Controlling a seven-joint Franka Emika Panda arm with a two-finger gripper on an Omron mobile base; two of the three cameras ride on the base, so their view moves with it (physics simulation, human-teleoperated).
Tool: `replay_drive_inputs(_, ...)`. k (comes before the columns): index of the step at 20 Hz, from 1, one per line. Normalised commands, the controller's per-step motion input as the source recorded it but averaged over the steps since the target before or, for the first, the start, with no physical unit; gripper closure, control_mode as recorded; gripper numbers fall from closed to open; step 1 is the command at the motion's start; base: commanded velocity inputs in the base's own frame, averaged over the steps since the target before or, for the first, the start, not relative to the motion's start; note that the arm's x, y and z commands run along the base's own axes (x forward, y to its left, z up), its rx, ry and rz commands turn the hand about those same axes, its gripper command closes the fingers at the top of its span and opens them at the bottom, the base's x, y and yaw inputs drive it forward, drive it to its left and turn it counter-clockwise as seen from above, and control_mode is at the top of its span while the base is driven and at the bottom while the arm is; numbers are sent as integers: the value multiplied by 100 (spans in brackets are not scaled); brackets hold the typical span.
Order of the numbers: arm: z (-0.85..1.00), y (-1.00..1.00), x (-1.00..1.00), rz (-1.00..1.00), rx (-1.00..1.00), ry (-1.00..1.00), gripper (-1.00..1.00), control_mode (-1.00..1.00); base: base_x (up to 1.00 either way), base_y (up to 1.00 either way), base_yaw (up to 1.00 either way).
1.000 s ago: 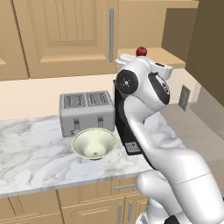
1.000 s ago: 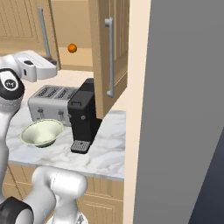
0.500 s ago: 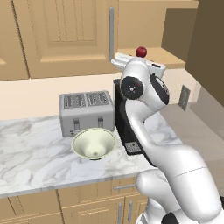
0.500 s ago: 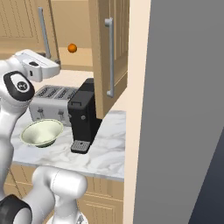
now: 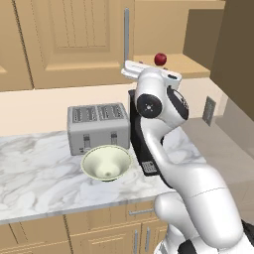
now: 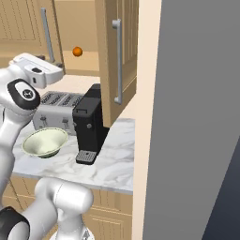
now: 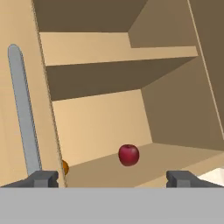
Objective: Open the cabinet. Pick the banana and apple from the cabinet and place them into the bowl. Then close the cabinet.
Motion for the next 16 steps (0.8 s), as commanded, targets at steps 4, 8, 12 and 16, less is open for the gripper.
replay_drive_inputs(4,8,16,0,2,0,-1,-100,-100,0,0,0)
replay_drive_inputs(8,24,14,0,1,0,0,-100,-100,0,0,0)
replay_drive_inputs(12,25,14,1,0,-1,3,-100,-100,0,0,0)
replay_drive_inputs(16,5,20,10,0,-2,1,-100,-100,0,0,0)
